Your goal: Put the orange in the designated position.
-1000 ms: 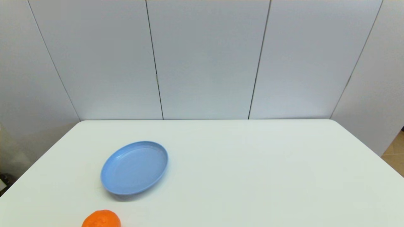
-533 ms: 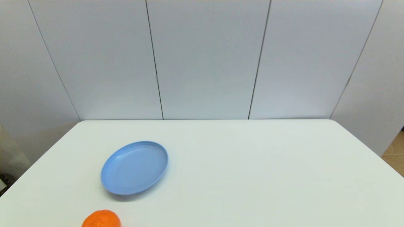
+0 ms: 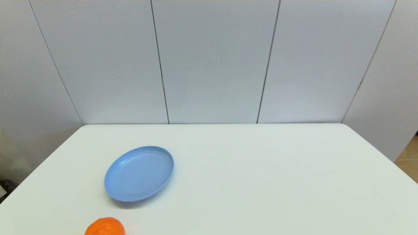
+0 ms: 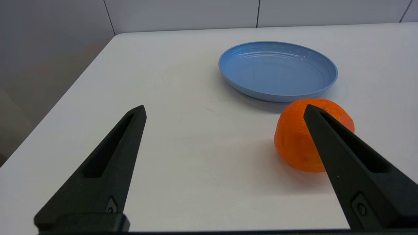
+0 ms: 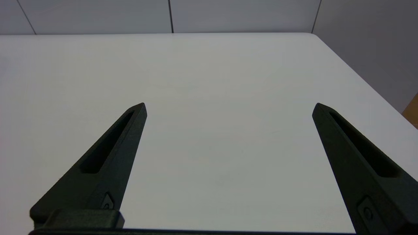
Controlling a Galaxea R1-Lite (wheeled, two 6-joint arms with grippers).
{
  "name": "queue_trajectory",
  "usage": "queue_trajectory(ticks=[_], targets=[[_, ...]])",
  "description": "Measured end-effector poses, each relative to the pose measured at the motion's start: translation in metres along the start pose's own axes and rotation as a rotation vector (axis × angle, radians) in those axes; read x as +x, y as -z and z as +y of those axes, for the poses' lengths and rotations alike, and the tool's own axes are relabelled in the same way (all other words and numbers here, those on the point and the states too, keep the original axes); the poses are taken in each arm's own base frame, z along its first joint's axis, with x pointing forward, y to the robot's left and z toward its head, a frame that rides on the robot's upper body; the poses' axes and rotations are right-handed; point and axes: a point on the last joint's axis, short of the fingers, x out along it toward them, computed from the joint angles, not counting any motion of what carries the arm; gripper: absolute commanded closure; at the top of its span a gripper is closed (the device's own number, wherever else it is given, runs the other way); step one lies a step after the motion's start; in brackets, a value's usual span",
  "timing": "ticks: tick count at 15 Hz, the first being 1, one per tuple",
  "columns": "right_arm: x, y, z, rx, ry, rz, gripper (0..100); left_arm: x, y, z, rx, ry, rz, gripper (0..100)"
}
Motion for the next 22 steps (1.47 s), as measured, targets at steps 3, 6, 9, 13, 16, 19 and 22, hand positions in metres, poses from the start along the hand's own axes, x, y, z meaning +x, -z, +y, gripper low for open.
queue_trajectory(ticks=[3, 6, 9, 13, 16, 19, 22], targets=[[0.0000, -0.0001, 0.0000, 0.000, 0.000, -0.001, 0, 0.0000, 0.0000, 0.0000, 0.000, 0.000, 0.000, 0], [0.0000, -0.0001, 0.0000, 0.000, 0.000, -0.001, 0, 0.0000, 0.0000, 0.0000, 0.000, 0.000, 0.000, 0], [0.0000, 0.0000, 0.0000, 0.000, 0.000, 0.000, 0, 0.0000, 0.0000, 0.0000, 0.000, 0.000, 0.000, 0], [0.0000, 0.0000, 0.0000, 0.000, 0.000, 0.000, 0, 0.0000, 0.0000, 0.0000, 0.000, 0.000, 0.000, 0], [0.0000, -0.0001, 0.0000, 0.000, 0.000, -0.001, 0, 0.0000, 0.0000, 0.0000, 0.000, 0.000, 0.000, 0], [0.0000, -0.0001, 0.0000, 0.000, 0.000, -0.001, 0, 0.0000, 0.0000, 0.0000, 0.000, 0.000, 0.000, 0], [0.0000, 0.0000, 0.0000, 0.000, 0.000, 0.000, 0, 0.0000, 0.0000, 0.0000, 0.000, 0.000, 0.000, 0]])
